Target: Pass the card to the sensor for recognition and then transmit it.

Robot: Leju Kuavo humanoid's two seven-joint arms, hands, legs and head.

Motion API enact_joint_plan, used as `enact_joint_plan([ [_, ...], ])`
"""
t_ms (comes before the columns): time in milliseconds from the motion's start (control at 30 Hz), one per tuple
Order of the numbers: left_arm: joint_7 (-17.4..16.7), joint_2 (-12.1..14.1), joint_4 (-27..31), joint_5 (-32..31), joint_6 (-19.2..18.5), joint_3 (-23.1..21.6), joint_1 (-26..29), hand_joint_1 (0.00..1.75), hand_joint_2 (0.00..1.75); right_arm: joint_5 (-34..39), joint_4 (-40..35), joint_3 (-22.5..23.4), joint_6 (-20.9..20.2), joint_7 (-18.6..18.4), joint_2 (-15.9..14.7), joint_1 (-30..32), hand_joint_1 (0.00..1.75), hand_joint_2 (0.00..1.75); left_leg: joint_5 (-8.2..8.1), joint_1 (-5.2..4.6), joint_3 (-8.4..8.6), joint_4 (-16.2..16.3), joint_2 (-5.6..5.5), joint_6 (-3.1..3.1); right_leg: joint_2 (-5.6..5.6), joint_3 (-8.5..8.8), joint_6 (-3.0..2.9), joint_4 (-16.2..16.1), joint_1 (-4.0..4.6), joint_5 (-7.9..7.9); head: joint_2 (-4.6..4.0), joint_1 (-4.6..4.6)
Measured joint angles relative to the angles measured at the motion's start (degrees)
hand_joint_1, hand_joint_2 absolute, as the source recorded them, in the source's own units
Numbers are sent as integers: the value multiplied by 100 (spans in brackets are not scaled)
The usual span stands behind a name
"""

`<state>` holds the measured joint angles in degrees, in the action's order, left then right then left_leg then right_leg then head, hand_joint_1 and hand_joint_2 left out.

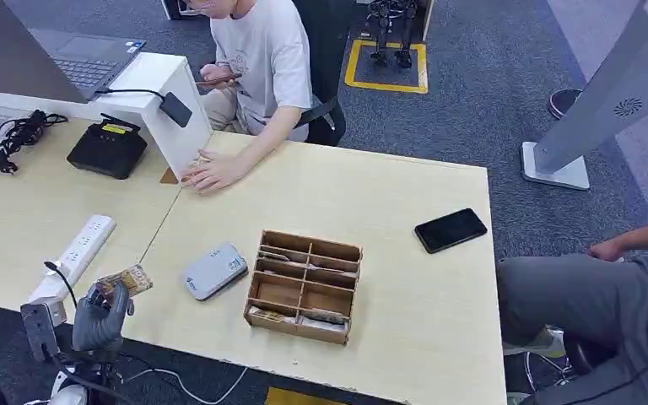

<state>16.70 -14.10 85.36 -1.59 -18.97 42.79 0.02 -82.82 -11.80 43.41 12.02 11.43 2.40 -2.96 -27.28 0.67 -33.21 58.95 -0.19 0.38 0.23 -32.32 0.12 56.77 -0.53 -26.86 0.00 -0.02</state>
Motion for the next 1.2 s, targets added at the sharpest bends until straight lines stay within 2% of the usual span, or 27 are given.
enact_joint_plan([
  [100, 139, -9, 250, 139, 192, -96, -4, 175, 175, -2, 0, 35, -2, -4, 9, -3, 0, 175, 0, 0, 0, 0, 0, 0, 0, -2, 0, 0, 0, 0, 0, 0],
  [200, 462, -20, 525, 177, 391, -179, -40, 175, 175, -33, 0, 79, -2, -18, 24, -3, 0, 175, 0, 1, 0, 0, 1, 0, 0, -4, 0, 0, 0, 0, 0, 0],
  [267, 730, -37, 756, -101, 597, -287, -104, 175, 175, -57, 0, 96, -2, -46, 35, -3, 0, 175, 1, 0, -1, 0, -1, 0, 0, -4, 0, 0, 0, 0, 0, 0],
  [367, 890, -46, 1025, -534, 870, -503, -232, 175, 175, -116, 0, 116, -7, -59, 50, -7, 0, 175, 1, 0, 0, 0, -2, 0, 0, -2, 0, 0, 0, 1, 0, 0],
  [467, 1143, -52, 1230, -1617, 1483, -807, -392, 175, 175, -192, 0, 120, -11, -63, 57, -11, 0, 175, 3, 0, 0, 2, -2, 3, -1, -2, 0, 0, 0, 2, 0, 0],
  [567, 1401, 4, 1329, -3404, 2567, -1265, -640, 175, 175, -267, 0, 118, -24, -79, 85, -48, 0, 175, 3, 0, -1, 3, -4, 3, -2, 0, 0, 0, 0, 6, 0, 2],
  [667, 1447, 81, 1342, -3931, 2989, -1565, -839, 175, 175, -326, 0, 118, -28, -107, 112, -78, 0, 175, 3, 0, 3, 3, -1, 2, 2, -1, -3, 1, 0, 8, 0, 0],
  [700, 1466, 114, 1342, -4361, 3298, -1676, -899, 175, 175, -367, 0, 116, -37, -116, 120, -79, 0, 175, 5, 0, 2, 4, -2, 0, 1, -3, -3, 1, 0, 8, 0, 2],
  [800, 1394, 442, 1193, -6402, 4639, -2162, -1125, 175, 175, -481, 0, 90, -85, -83, 133, -108, 0, 175, 8, 0, 0, 4, -3, -3, 0, -4, -3, 1, 0, 8, 0, 0],
  [833, 1314, 574, 1082, -6820, 4898, -2340, -1214, 175, 175, -492, 0, 83, -107, -61, 136, -125, 0, 175, 8, 0, 1, 4, -4, -4, 0, -5, -3, 2, 0, 8, 0, 0],
  [900, 1109, 793, 879, -7264, 5314, -2607, -1352, 175, 175, -529, 0, 77, -114, -37, 136, -138, 0, 175, 8, 0, 2, 4, -1, -5, 4, -6, -3, 4, 0, 8, 0, -2],
  [1000, 780, 1098, 592, -7782, 5622, -2995, -1521, 175, 175, -549, 0, 74, -120, -37, 136, -136, 0, 175, 10, 1, 1, 4, -1, -7, 5, -6, -3, 4, 0, 8, 0, -2],
  [1200, 529, 1502, 192, -8142, 5766, -3422, -1673, 175, 175, -605, 0, 72, -133, -105, 136, -105, 0, 175, 9, 0, -1, 4, 2, -7, 8, -10, -3, 4, 0, 8, 0, 2],
])
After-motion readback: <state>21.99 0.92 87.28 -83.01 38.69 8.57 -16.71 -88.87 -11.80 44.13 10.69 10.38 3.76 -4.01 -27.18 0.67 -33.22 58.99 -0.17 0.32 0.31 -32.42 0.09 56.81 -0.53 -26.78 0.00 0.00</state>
